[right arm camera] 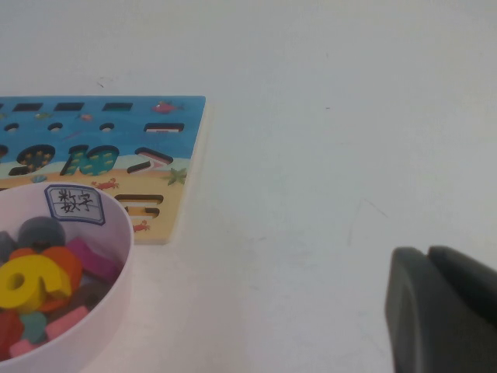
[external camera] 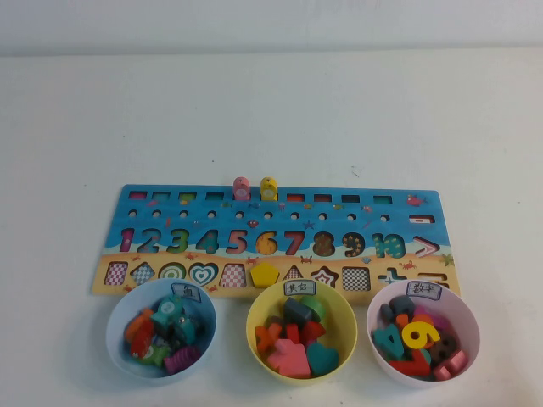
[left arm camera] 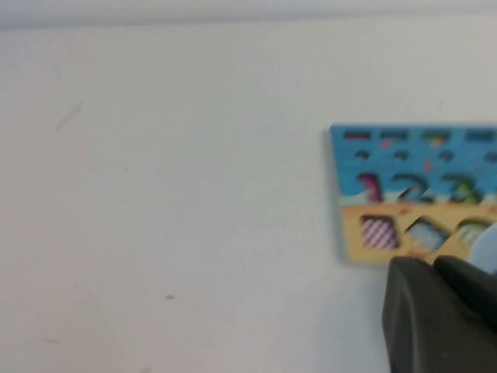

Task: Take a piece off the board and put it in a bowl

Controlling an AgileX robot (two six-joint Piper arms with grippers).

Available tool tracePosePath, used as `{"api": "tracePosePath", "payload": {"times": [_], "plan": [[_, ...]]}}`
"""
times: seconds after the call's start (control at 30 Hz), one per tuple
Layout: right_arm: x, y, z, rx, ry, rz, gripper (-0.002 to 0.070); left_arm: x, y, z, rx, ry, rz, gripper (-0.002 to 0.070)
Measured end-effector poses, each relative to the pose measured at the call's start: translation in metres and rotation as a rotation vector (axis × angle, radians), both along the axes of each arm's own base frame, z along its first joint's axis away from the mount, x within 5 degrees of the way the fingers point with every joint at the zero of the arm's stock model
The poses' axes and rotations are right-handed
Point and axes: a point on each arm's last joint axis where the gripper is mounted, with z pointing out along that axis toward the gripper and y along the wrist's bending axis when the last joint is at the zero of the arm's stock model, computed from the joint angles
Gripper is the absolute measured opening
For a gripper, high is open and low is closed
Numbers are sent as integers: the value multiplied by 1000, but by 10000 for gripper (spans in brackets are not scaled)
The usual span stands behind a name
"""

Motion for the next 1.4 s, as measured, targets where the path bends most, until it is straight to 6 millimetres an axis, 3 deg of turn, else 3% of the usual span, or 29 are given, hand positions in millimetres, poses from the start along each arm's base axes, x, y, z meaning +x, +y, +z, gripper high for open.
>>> {"api": "tracePosePath", "payload": {"times": [0.1, 0.17, 0.3, 0.5, 0.77, 0.9, 1.03, 1.1, 1.27, 1.4], "plan": [[0, 0, 0, 0, 0, 0, -17, 1, -3, 6, -329, -37, 19, -3], [0, 0, 0, 0, 0, 0, -17, 1, -3, 10, -432, -79, 30, -3], [0, 0, 0, 0, 0, 0, -17, 2, 0, 21, -470, -199, 44, -3], [0, 0, 0, 0, 0, 0, -17, 2, 2, 25, -509, -242, 50, -3], [0, 0, 0, 0, 0, 0, -17, -5, 13, 52, -593, -582, 86, -3], [0, 0, 0, 0, 0, 0, -17, -8, 15, 58, -604, -654, 92, -3], [0, 0, 0, 0, 0, 0, -17, -5, 10, 58, -544, -544, 67, -3], [0, 0, 0, 0, 0, 0, -17, -4, 4, 71, -463, -420, 36, -3], [0, 0, 0, 0, 0, 0, -17, 15, -7, 130, -238, -43, -34, -3], [0, 0, 0, 0, 0, 0, -17, 44, -12, 195, 29, 259, -131, -3]]}}
